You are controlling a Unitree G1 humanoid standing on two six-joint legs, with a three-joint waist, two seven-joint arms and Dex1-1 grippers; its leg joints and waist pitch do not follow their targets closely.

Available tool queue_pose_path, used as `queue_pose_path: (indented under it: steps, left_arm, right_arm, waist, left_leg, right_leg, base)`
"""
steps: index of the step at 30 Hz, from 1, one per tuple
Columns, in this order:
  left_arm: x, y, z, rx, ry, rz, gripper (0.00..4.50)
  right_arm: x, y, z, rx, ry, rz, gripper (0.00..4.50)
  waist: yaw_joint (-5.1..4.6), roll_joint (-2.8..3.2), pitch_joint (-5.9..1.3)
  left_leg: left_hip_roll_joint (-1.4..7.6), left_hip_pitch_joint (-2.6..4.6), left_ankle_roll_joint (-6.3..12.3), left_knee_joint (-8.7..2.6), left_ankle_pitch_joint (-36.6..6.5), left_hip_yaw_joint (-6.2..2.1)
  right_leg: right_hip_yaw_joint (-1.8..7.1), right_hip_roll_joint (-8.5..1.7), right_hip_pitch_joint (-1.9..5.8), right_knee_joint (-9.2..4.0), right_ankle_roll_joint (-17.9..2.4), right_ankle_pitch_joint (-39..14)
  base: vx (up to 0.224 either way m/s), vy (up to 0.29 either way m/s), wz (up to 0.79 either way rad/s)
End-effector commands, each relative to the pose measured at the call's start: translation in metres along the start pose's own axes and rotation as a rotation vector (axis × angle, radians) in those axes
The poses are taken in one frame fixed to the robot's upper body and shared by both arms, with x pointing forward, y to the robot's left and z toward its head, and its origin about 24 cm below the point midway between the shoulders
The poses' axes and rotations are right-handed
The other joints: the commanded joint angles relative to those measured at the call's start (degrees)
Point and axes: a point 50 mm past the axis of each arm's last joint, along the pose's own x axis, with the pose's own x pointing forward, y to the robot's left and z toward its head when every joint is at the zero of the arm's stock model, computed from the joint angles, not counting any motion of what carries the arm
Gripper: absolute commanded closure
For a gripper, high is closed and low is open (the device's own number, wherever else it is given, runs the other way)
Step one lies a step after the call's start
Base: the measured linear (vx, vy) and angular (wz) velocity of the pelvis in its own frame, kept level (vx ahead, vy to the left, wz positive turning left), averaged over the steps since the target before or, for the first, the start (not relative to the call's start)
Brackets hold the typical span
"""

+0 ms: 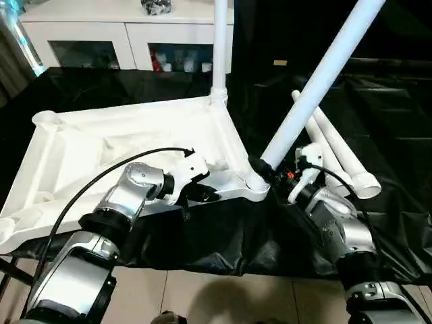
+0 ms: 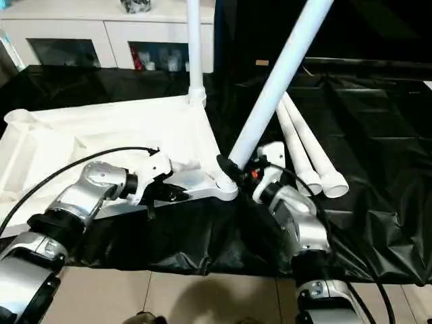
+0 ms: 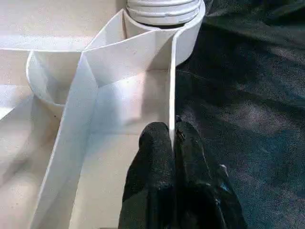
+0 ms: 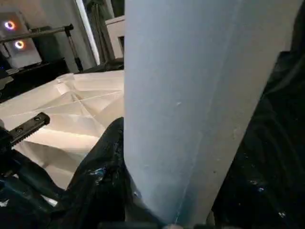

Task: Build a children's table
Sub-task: Insert table leg to table base

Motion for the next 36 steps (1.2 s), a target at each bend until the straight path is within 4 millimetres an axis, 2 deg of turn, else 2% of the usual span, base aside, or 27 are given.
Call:
queue_pose_path:
  steps: [1,5,6,8,9,12,13,14,15,16,19,21,23,25,28,32,36]
  left_arm:
    - [-0.002,0.002,0.002,-0.017,-0.037,0.026,4.50]
    - [-0.002,0.002,0.002,-0.006,-0.032,0.021,4.50]
    - [-0.002,0.002,0.002,0.000,-0.030,0.019,4.50]
    - [-0.003,0.002,0.002,0.003,-0.029,0.018,4.50]
    - [-0.003,0.002,0.002,0.015,-0.030,0.012,4.50]
    - [-0.003,0.002,0.002,0.026,-0.029,0.005,4.50]
    - [-0.003,0.001,0.002,0.030,-0.029,0.001,4.50]
    - [-0.003,0.001,0.002,0.037,-0.029,-0.006,4.50]
    - [-0.003,0.001,0.003,0.043,-0.029,-0.012,4.50]
    - [-0.003,0.001,0.003,0.043,-0.029,-0.012,4.50]
    - [-0.004,0.000,0.002,0.056,-0.022,-0.026,4.50]
    - [-0.006,0.000,0.000,0.069,-0.011,-0.033,4.50]
    - [-0.008,0.000,0.000,0.078,-0.010,-0.040,4.50]
    - [-0.009,-0.001,-0.001,0.088,-0.012,-0.055,4.50]
    - [-0.013,-0.003,-0.001,0.116,-0.020,-0.111,4.50]
    - [-0.019,-0.004,-0.001,0.122,-0.028,-0.168,4.50]
    - [-0.025,-0.004,-0.002,0.134,-0.016,-0.225,4.50]
  right_arm:
    - [-0.018,-0.008,-0.031,0.026,0.142,-0.083,2.59]
    - [-0.016,-0.006,-0.027,-0.051,0.173,-0.065,2.59]
    - [-0.014,-0.005,-0.025,-0.091,0.195,-0.039,2.59]
    - [-0.013,-0.004,-0.025,-0.104,0.205,-0.024,2.59]
    - [-0.011,-0.002,-0.024,-0.136,0.237,0.014,2.59]
    - [-0.009,-0.001,-0.024,-0.157,0.259,0.039,2.60]
    - [-0.007,0.000,-0.023,-0.160,0.264,0.052,2.60]
    - [-0.004,0.001,-0.022,-0.163,0.277,0.077,2.60]
    - [-0.002,0.002,-0.021,-0.166,0.296,0.103,2.60]
    - [-0.002,0.002,-0.021,-0.166,0.296,0.103,2.60]
    - [-0.001,0.004,-0.023,-0.178,0.337,0.156,2.60]
    - [-0.001,0.007,-0.026,-0.180,0.357,0.205,2.60]
    - [-0.003,0.009,-0.027,-0.178,0.359,0.229,2.60]
    - [-0.004,0.012,-0.029,-0.169,0.358,0.251,2.60]
    - [-0.007,0.016,-0.030,-0.141,0.342,0.297,2.60]
    - [-0.011,0.019,-0.033,-0.125,0.338,0.352,2.60]
    - [-0.014,0.025,-0.039,-0.124,0.363,0.429,2.61]
  waist:
    - [-0.31,-0.30,-4.20]
    - [-0.44,-0.30,-4.23]
    - [-0.52,-0.53,-4.17]
    - [-0.51,-0.43,-4.12]
    - [-0.58,-0.70,-4.10]
    - [-0.75,-0.61,-4.02]
    - [-0.82,-0.91,-4.03]
    - [-0.82,-0.76,-4.06]
    - [-0.95,-1.29,-4.05]
    - [-0.92,-0.97,-4.11]
    - [-1.07,-1.09,-4.11]
    - [-1.09,-1.82,-4.23]
    - [-0.94,-1.56,-4.21]
    - [-0.98,-1.71,-4.25]
    - [-1.00,-1.82,-4.22]
    - [-1.02,-1.45,-4.10]
    - [-1.21,-1.59,-4.09]
  left_leg:
    - [1.60,1.97,0.86,-4.46,-19.33,-1.01]
    - [1.58,1.89,0.89,-4.55,-19.25,-1.01]
    - [1.57,1.87,0.92,-4.54,-19.74,-1.00]
    - [1.54,1.90,0.84,-4.56,-20.28,-1.02]
    - [1.54,1.82,0.85,-4.57,-20.32,-1.04]
    - [1.53,1.86,0.65,-4.59,-20.85,-1.06]
    - [1.55,1.81,0.65,-4.60,-21.14,-1.05]
    - [1.58,1.84,0.55,-4.69,-21.54,-1.15]
    - [1.61,1.80,0.61,-4.72,-21.60,-1.10]
    - [1.65,1.84,0.60,-4.74,-21.55,-1.20]
    - [1.65,1.79,0.69,-4.71,-21.62,-1.09]
    - [1.61,1.64,1.21,-4.59,-20.70,-0.97]
    - [1.69,1.61,1.57,-4.62,-20.00,-1.06]
    - [1.79,1.65,1.46,-4.72,-20.13,-1.02]
    - [1.83,1.66,1.25,-4.86,-21.15,-1.06]
    - [1.98,1.91,0.26,-5.15,-23.78,-1.25]
    - [1.98,1.83,-0.22,-5.28,-25.22,-1.30]
  right_leg:
    - [0.87,-2.29,1.99,-4.67,-12.71,-17.12]
    - [0.87,-2.29,1.99,-4.67,-12.34,-17.44]
    - [0.87,-2.33,1.95,-4.79,-12.18,-18.26]
    - [0.90,-2.38,1.86,-4.92,-11.81,-19.58]
    - [0.87,-2.34,1.87,-4.98,-11.51,-20.12]
    - [0.90,-2.36,1.71,-5.10,-10.88,-21.62]
    - [0.96,-2.40,1.68,-5.21,-10.62,-22.02]
    - [0.91,-2.32,1.63,-5.15,-10.69,-21.90]
    - [0.90,-2.27,1.64,-5.17,-10.66,-21.78]
    - [0.88,-2.36,1.69,-5.01,-10.92,-21.27]
    - [0.95,-2.31,1.65,-5.01,-11.22,-20.20]
    - [0.97,-2.36,1.81,-4.96,-11.26,-19.46]
    - [0.97,-2.50,1.78,-4.93,-11.24,-19.53]
    - [0.96,-2.38,1.75,-4.87,-11.27,-18.96]
    - [0.93,-2.38,1.72,-4.89,-11.25,-19.49]
    - [0.93,-2.44,1.43,-5.03,-11.06,-21.44]
    - [0.91,-2.43,1.44,-5.03,-11.53,-21.28]
  base:
    - [0.000,0.000,0.00]
    - [0.000,0.000,0.00]
    - [0.000,0.000,0.00]
    - [0.000,0.000,0.00]
    - [0.000,0.000,0.00]
    - [0.000,0.000,0.00]
    - [0.000,0.000,0.00]
    - [0.000,0.000,0.00]
    - [0.000,0.000,0.00]
    - [0.000,0.000,0.00]
    - [0.000,0.000,0.00]
    - [0.000,0.000,0.00]
    - [0.000,0.000,0.00]
    - [0.000,0.000,0.00]
    - [0.000,0.000,0.00]
    - [0.000,0.000,0.00]
    - [0.000,0.000,0.00]
